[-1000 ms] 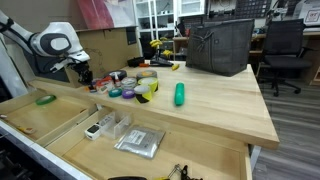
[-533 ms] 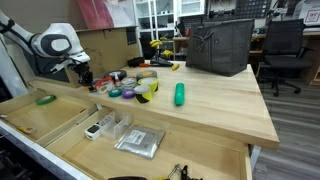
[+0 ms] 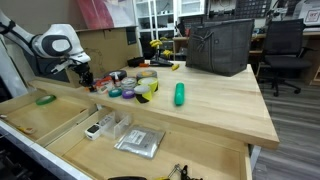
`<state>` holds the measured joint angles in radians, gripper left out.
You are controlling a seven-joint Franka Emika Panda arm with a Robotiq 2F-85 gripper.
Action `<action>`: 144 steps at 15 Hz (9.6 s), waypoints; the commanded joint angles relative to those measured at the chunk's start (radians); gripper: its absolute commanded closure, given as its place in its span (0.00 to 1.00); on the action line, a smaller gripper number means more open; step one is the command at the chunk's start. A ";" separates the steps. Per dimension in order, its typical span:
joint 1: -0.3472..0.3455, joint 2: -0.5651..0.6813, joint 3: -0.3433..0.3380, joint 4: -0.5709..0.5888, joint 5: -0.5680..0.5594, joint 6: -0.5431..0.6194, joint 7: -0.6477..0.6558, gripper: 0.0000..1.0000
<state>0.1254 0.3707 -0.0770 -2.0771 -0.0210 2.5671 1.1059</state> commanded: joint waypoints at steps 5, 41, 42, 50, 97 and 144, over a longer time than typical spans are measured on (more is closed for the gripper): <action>0.030 -0.001 0.001 0.023 -0.002 -0.025 0.016 1.00; 0.058 0.088 -0.030 0.102 -0.035 -0.007 0.051 1.00; 0.065 0.096 -0.033 0.110 -0.044 -0.005 0.055 1.00; 0.097 0.078 -0.026 0.092 -0.047 -0.022 0.052 1.00; 0.169 -0.053 0.095 -0.245 -0.379 -0.137 -0.450 0.84; 0.045 0.151 0.164 -0.185 -0.107 0.022 -1.065 0.00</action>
<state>0.1485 0.5253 0.1026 -2.2656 -0.1162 2.5951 0.0397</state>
